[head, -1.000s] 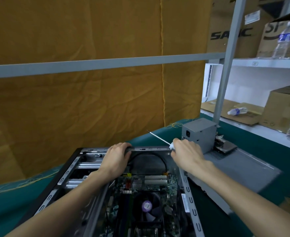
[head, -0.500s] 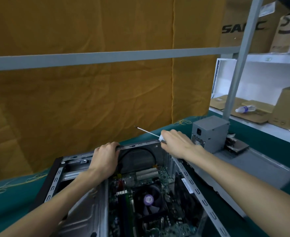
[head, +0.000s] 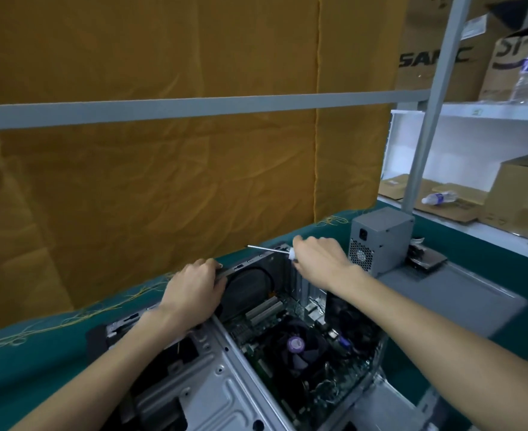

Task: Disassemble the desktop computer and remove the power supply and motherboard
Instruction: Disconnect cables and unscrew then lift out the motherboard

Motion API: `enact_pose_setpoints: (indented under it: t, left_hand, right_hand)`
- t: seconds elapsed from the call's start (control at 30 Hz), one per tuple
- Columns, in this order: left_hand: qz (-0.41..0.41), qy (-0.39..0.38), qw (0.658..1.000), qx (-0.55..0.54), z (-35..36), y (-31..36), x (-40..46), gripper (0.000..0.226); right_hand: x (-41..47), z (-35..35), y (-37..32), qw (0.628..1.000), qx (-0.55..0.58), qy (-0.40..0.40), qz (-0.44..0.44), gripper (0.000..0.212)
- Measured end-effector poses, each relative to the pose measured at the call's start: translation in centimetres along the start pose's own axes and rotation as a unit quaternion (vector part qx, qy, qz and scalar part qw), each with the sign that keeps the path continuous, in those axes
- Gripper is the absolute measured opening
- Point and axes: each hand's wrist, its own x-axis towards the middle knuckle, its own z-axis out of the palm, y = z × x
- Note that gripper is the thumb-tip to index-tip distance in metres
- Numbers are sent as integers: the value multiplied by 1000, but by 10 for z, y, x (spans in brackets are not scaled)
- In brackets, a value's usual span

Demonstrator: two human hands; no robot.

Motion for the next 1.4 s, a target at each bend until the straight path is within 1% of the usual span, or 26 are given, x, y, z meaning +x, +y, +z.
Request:
enact_pose_setpoints:
  t: [0.07, 0.1, 0.2, 0.27, 0.43, 0.53, 0.6, 0.63, 0.67, 0.7, 0.73, 0.77, 0.8, 0.83, 0.87, 0.93, 0.97, 1.03, 1.1, 1.13, 1.17, 1.2, 1.23, 1.3, 1.33, 1.4]
  left_hand:
    - [19, -40, 999, -29, 0, 2, 8, 29]
    - [24, -53, 998, -23, 1, 3, 12, 31]
    - [40, -49, 998, 18, 3, -4, 19, 37]
    - [46, -47, 998, 21, 4, -12, 16, 37]
    - [1, -14, 999, 45, -3, -39, -5, 36]
    - [-34, -27, 999, 31, -6, -46, -16, 33]
    - [-31, 3, 999, 19, -6, -40, -15, 27]
    - [-11, 45, 999, 10, -8, -33, -13, 27]
    - [21, 97, 995, 0, -10, -26, -9, 35]
    - [60, 136, 989, -1, -12, -20, -3, 47]
    - [97, 174, 980, 6, -14, -15, 4, 54]
    - [133, 200, 970, 25, -17, -12, 11, 54]
    - [168, 200, 964, 52, -19, -12, 18, 48]
    - [202, 183, 959, 75, -19, -13, 26, 38]
    - [230, 146, 958, 82, -17, -15, 33, 31]
    - [273, 59, 959, 54, -13, -20, 43, 27]
    - [285, 30, 958, 25, -10, -21, 45, 28]
    - [283, 20, 958, -41, -5, -17, 46, 24]
    - [273, 37, 957, -84, -2, -13, 47, 19]
    - [269, 40, 957, -100, -1, -10, 48, 17]
    - [262, 37, 957, -118, 0, -5, 48, 16]
    - [251, 27, 957, -140, 0, 0, 49, 15]
    - [240, 10, 957, -162, 2, 7, 50, 16]
    - [216, -41, 959, -181, 9, 21, 49, 20]
    - [205, -67, 959, -184, 14, 26, 49, 23]
    - [179, -120, 958, -190, 23, 27, 52, 30]
  right_hand:
    - [-7, 1, -1, 999, -32, -5, 11, 23]
    - [-9, 3, -1, 999, -34, -5, 8, 24]
    - [-9, 6, 2, 1000, -9, 7, -10, 23]
    - [-4, 7, -1, 999, 6, 23, -25, 21]
    - [20, 4, -31, 995, 28, 45, -82, 22]
    - [23, 1, -45, 992, 17, 101, -77, 25]
    - [24, -3, -48, 988, 16, 144, -48, 25]
    - [24, -6, -48, 989, 44, 138, -31, 24]
    - [23, -10, -46, 990, 103, 100, -8, 27]
    - [21, -14, -45, 982, 183, 38, 13, 30]
    - [18, -18, -44, 964, 262, -31, 30, 29]
    - [15, -21, -44, 944, 317, -83, 32, 26]
    - [11, -22, -43, 930, 350, -113, 26, 23]
    - [8, -23, -43, 914, 382, -132, 21, 19]
    - [4, -26, -41, 893, 426, -146, 19, 17]
    - [-1, -31, -31, 829, 534, -166, 25, 23]
    - [-3, -34, -24, 797, 580, -165, 28, 28]
    - [-5, -40, -11, 733, 665, -136, 44, 33]
    - [-2, -42, -1, 665, 738, -81, 81, 29]
    - [0, -42, 1, 636, 764, -46, 99, 26]
    - [2, -41, 2, 616, 779, -9, 115, 24]
    - [5, -39, 1, 612, 780, 27, 125, 23]
    - [8, -35, -1, 624, 768, 62, 130, 23]
    - [10, -28, -7, 676, 718, 116, 120, 22]
    - [9, -23, -12, 703, 691, 130, 107, 22]
    - [7, -17, -20, 749, 645, 131, 78, 23]
